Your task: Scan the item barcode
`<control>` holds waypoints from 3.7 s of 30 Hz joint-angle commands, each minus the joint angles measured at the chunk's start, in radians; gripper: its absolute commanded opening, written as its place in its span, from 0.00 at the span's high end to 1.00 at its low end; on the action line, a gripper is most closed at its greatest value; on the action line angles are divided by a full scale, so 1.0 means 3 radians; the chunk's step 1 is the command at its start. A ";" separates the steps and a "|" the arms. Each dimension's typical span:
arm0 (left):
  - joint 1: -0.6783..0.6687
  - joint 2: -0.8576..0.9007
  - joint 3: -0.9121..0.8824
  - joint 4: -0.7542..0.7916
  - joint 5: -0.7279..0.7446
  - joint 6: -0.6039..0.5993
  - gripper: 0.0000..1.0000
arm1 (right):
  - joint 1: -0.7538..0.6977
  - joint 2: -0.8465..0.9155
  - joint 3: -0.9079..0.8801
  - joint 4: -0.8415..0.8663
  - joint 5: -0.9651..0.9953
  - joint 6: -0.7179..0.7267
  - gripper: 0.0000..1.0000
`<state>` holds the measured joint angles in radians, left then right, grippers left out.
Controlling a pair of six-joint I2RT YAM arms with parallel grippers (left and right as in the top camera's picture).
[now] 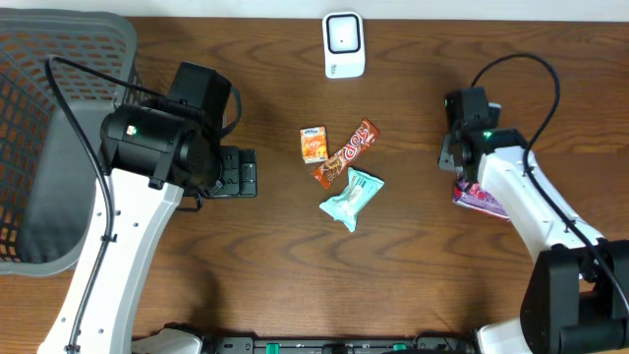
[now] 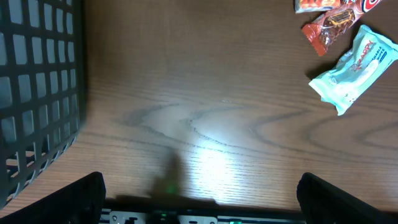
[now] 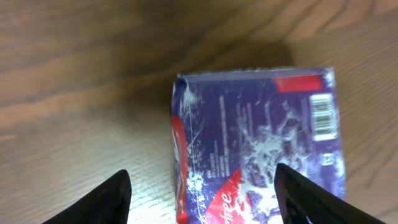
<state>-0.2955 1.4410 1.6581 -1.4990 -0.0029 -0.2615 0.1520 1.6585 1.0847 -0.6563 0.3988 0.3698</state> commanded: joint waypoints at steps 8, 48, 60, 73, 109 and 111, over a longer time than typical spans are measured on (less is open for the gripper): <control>0.0015 0.0009 -0.0011 -0.0010 -0.0019 -0.0005 0.02 | -0.0004 0.0238 -0.0791 0.0736 0.0455 -0.0003 0.34; 0.0015 0.0009 -0.0011 -0.0010 -0.0019 -0.0005 0.02 | -0.0589 0.0071 -0.0409 0.0820 -0.4697 -0.0034 0.99; 0.0015 0.0009 -0.0011 -0.0010 -0.0019 -0.0005 0.02 | -0.1298 0.0069 0.0018 -0.0220 -0.3721 -0.0507 0.51; 0.0015 0.0009 -0.0011 -0.0010 -0.0019 -0.0005 0.02 | -0.1080 0.0070 0.1029 -0.1418 -0.3632 -0.1138 0.61; 0.0015 0.0009 -0.0011 -0.0010 -0.0019 -0.0005 0.02 | -0.0184 0.0154 0.0875 -0.1129 -0.1672 -0.0262 0.99; 0.0015 0.0009 -0.0011 -0.0010 -0.0019 -0.0005 0.02 | -0.0195 0.0154 0.0928 -0.1232 -0.1336 -0.0168 0.99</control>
<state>-0.2955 1.4410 1.6581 -1.4986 -0.0032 -0.2615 0.1043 1.6974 1.3388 -0.9989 -0.1551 0.2649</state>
